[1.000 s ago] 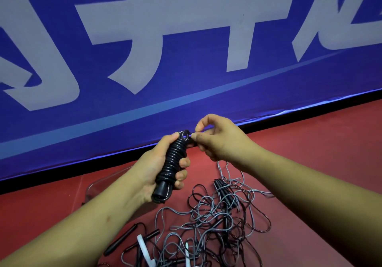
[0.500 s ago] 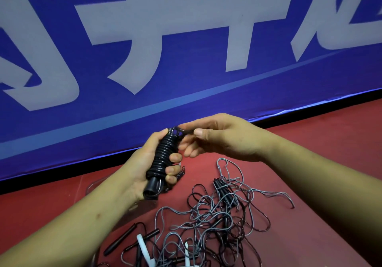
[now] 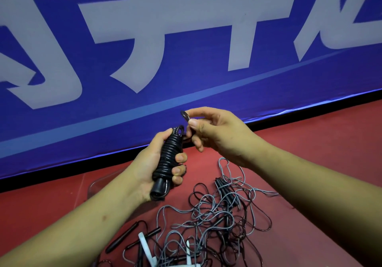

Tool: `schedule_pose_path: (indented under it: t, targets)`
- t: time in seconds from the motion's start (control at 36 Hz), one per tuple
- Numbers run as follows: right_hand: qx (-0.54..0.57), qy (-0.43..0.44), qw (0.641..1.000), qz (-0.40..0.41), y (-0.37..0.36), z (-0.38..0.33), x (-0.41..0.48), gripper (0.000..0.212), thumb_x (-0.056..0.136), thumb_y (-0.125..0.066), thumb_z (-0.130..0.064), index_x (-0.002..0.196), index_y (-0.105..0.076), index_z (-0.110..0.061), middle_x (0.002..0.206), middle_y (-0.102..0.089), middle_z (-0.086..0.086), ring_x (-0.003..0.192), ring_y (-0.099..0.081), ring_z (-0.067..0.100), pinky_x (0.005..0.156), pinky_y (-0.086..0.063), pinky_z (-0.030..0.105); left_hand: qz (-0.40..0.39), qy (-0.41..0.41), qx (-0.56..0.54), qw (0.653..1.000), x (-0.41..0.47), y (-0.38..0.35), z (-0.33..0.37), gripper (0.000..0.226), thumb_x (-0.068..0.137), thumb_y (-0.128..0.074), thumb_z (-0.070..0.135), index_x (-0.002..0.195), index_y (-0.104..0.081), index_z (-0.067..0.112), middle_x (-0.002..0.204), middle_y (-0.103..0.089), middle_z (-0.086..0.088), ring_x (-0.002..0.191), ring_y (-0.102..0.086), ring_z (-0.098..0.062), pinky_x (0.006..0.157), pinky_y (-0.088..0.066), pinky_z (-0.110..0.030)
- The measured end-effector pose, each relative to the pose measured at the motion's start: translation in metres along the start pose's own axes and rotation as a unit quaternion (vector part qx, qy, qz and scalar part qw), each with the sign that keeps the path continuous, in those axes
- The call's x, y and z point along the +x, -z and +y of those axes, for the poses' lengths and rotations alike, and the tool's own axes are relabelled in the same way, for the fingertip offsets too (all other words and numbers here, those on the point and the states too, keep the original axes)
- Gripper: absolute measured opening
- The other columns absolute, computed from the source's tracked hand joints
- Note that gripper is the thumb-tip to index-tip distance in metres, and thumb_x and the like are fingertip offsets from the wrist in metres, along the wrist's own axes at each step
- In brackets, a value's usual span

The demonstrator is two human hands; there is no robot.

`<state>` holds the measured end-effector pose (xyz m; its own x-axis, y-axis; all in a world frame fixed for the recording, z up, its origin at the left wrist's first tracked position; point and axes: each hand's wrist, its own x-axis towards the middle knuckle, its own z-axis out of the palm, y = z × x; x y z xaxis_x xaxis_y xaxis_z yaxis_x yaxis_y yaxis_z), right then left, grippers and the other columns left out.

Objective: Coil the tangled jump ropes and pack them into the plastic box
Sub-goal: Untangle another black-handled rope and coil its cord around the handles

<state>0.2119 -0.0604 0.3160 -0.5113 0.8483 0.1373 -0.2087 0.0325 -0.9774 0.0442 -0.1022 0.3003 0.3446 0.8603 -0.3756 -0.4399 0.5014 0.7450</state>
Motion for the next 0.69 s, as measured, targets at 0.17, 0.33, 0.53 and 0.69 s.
schedule_pose_path:
  t: [0.17,0.33,0.53,0.69]
  targets:
    - [-0.053,-0.017,0.998,0.022,0.007,-0.004,0.003,0.017,0.094,-0.061,-0.005,0.107,-0.067,0.004,0.078,-0.063,0.016,0.053,-0.052,0.019,0.058,-0.047,0.031,0.028,-0.044,-0.020,0.998,-0.001,-0.008,0.000,0.037,0.098,-0.041,0.050,0.109,-0.055,0.018,0.057,-0.042,-0.002,0.035,-0.038,-0.012,0.032,-0.036,-0.019]
    - [-0.168,-0.031,0.985,0.026,0.008,-0.008,-0.001,0.013,0.093,-0.063,-0.005,0.096,-0.072,0.003,0.073,-0.065,0.014,0.050,-0.052,0.017,0.054,-0.047,0.028,0.027,-0.057,-0.011,0.998,0.002,-0.010,-0.002,0.041,0.098,-0.042,0.050,0.100,-0.059,0.013,0.059,-0.043,-0.004,0.035,-0.038,-0.012,0.035,-0.036,-0.017]
    - [-0.311,-0.010,0.949,0.043,0.007,-0.014,-0.002,0.014,0.092,-0.064,-0.011,0.089,-0.076,-0.005,0.061,-0.066,0.000,0.046,-0.051,0.013,0.051,-0.044,0.024,0.005,-0.059,0.043,0.997,0.003,-0.007,-0.005,0.041,0.097,-0.044,0.050,0.109,-0.060,0.014,0.063,-0.044,-0.005,0.038,-0.040,-0.014,0.036,-0.038,-0.021]
    - [-0.417,0.013,0.908,0.044,0.004,-0.012,-0.001,0.011,0.091,-0.066,-0.019,0.084,-0.072,-0.013,0.063,-0.068,-0.003,0.041,-0.049,0.002,0.049,-0.038,0.017,0.085,-0.063,0.125,0.986,0.014,0.013,-0.004,0.062,0.087,-0.059,0.057,0.132,-0.059,0.013,0.075,-0.062,0.001,0.050,-0.061,-0.010,0.043,-0.048,-0.023]
